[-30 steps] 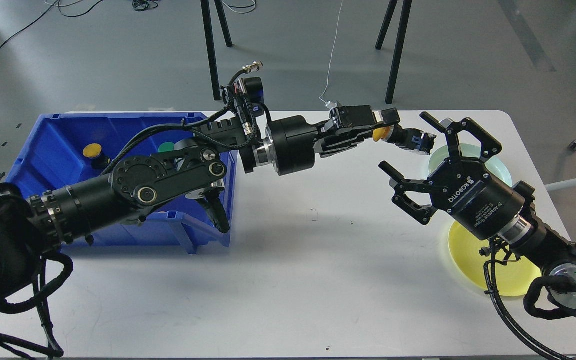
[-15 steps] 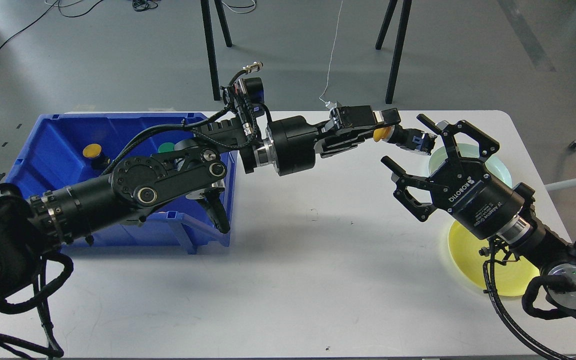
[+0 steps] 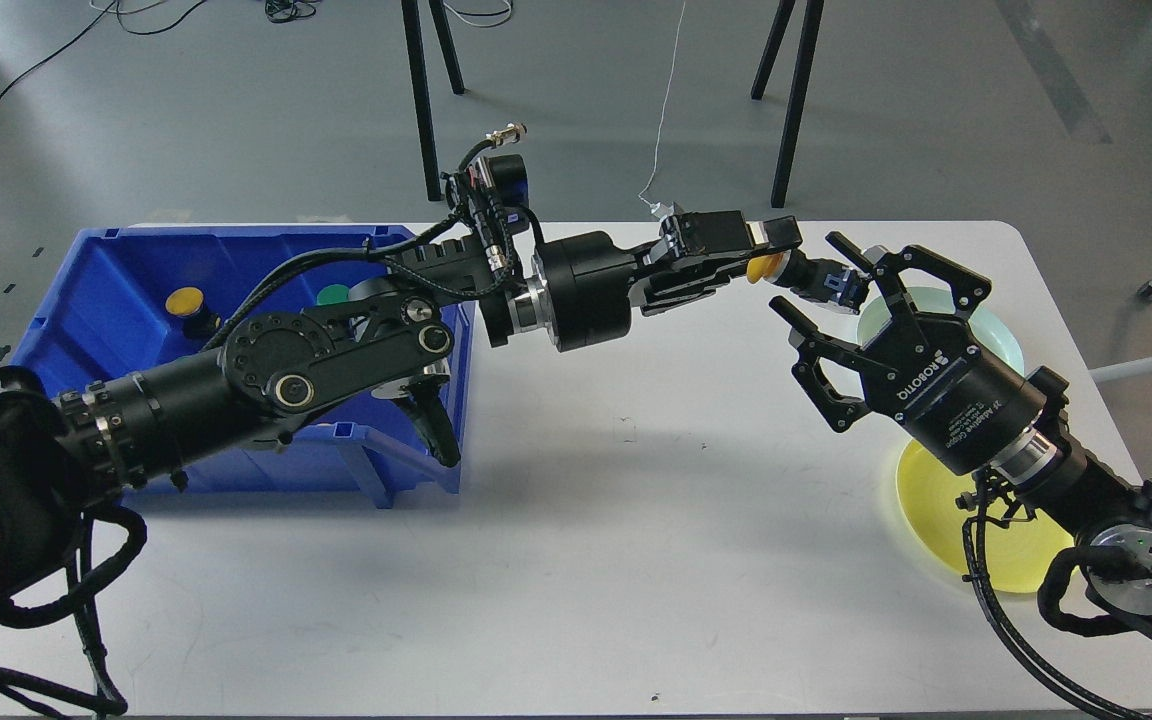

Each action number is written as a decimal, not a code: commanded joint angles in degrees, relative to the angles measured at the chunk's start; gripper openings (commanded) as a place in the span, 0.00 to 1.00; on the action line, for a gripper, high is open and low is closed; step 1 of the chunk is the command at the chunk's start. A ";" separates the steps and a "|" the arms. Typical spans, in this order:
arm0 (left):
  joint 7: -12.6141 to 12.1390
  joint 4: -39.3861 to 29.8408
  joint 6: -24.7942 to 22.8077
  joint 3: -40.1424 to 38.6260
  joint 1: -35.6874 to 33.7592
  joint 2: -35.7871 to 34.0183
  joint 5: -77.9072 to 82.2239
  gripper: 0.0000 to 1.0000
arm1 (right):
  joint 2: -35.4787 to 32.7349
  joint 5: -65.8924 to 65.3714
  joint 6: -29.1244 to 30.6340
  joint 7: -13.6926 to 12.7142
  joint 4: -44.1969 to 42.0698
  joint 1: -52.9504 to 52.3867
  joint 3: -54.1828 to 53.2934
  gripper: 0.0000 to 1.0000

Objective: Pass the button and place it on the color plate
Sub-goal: 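Close the right gripper on the button held by the left gripper, then carry the button with the right gripper toward the yellow plate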

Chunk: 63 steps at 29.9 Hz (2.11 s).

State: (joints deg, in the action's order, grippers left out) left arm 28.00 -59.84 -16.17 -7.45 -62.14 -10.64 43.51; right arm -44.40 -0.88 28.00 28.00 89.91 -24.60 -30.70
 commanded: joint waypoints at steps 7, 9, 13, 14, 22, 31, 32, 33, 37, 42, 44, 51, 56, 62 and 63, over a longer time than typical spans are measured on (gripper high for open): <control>0.00 -0.01 0.08 -0.02 0.00 0.00 0.00 0.04 | 0.10 0.00 0.00 0.00 0.18 -0.01 -0.24 0.10; 0.00 -0.01 0.08 0.07 0.00 0.00 0.00 0.04 | 0.11 0.00 0.00 0.00 0.18 -0.01 -0.24 0.07; 0.00 -0.01 0.17 -0.02 0.00 0.00 0.00 0.04 | 0.11 0.00 0.00 0.00 0.26 -0.10 -0.24 0.01; 0.00 -0.01 0.17 -0.02 0.00 0.00 0.00 0.04 | 0.11 0.00 0.00 0.00 0.27 -0.10 -0.33 0.00; 0.00 -0.10 2.45 -1.16 0.52 0.53 -0.44 0.78 | -0.51 0.00 0.00 0.00 0.88 0.08 -1.55 0.00; 0.00 -0.01 2.28 -1.25 0.53 0.88 -0.53 0.83 | -0.51 0.00 0.00 0.00 0.70 0.34 -2.17 0.00; 0.00 -0.01 2.28 -1.16 0.53 0.88 -0.53 0.83 | -0.51 0.00 0.00 0.00 0.62 0.51 -2.17 0.00; 0.00 -0.01 2.37 -1.25 0.53 0.88 -0.53 0.83 | -0.51 0.00 0.00 0.00 0.62 0.60 -2.08 0.00; 0.00 -0.01 2.37 -1.25 0.53 0.88 -0.62 0.84 | -0.60 0.00 0.00 0.00 0.27 1.65 -2.87 0.00; 0.00 -0.10 2.46 -1.25 0.61 0.88 -0.62 0.84 | -3.76 -0.09 0.00 0.00 -3.68 6.66 -7.09 0.00; 0.00 -0.01 2.54 -1.25 0.61 0.88 -0.62 0.84 | -5.51 -0.18 0.00 0.00 -7.01 8.86 -8.14 0.00; 0.00 -0.01 2.46 -1.25 0.61 0.97 -0.62 0.84 | -12.28 -6.05 -0.49 0.00 -19.06 14.84 -8.32 0.00; 0.00 0.16 2.46 -1.25 0.61 0.97 -0.71 0.84 | -14.22 -23.17 -14.52 0.00 -22.67 17.65 -8.06 0.00; 0.00 0.16 2.54 -1.25 0.53 1.50 -0.71 0.84 | -13.08 -42.96 -34.31 0.00 -22.15 19.06 -4.29 0.00; 0.00 0.16 2.54 -1.25 0.53 1.50 -0.71 0.84 | -12.64 -44.03 -35.98 0.00 -22.15 19.06 -3.59 0.00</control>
State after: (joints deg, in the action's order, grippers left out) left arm 28.01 -59.68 -13.69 -8.71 -61.53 -9.25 42.80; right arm -58.00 -39.34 -1.45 28.00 67.53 -5.65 -36.36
